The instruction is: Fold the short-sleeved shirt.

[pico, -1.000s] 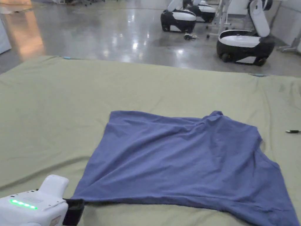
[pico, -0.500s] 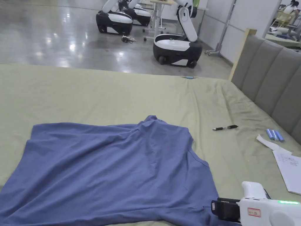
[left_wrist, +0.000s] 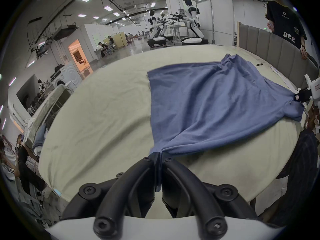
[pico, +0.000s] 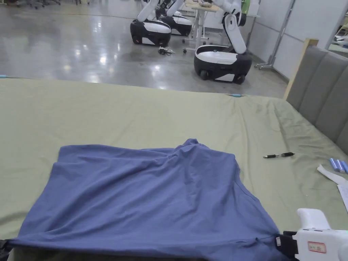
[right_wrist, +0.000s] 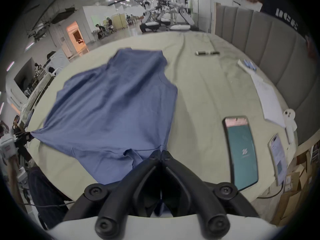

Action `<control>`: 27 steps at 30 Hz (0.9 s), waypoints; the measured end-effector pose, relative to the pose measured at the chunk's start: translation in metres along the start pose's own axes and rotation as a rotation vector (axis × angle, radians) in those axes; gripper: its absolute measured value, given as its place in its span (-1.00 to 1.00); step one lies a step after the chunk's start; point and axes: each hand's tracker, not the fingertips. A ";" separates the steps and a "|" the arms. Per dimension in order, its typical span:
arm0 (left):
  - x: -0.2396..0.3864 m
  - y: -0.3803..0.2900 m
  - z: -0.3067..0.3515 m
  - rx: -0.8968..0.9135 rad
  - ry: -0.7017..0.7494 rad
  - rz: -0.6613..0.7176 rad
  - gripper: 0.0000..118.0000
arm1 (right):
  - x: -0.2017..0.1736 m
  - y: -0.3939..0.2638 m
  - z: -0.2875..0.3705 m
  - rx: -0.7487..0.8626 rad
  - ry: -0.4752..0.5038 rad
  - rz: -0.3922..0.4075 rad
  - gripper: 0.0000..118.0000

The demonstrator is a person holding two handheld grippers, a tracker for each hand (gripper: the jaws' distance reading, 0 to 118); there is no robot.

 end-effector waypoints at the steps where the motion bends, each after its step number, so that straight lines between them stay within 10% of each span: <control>1: 0.001 0.006 0.005 0.027 0.019 -0.012 -0.91 | 0.000 0.007 0.008 0.029 0.004 -0.002 -1.00; 9: -0.019 0.078 -0.006 0.097 0.051 -0.020 -0.91 | -0.005 0.083 0.018 0.178 0.004 0.011 -1.00; 23: -0.023 0.158 -0.188 -0.240 0.036 0.016 -0.91 | 0.001 0.157 -0.161 -0.012 0.001 -0.156 -0.99; 25: -0.028 0.153 -0.183 -0.217 0.022 0.034 -0.55 | 0.008 0.155 -0.164 -0.005 0.041 -0.182 -0.49; 27: -0.032 0.144 -0.166 -0.180 -0.005 0.049 0.27 | 0.012 0.151 -0.155 -0.003 0.039 -0.165 0.51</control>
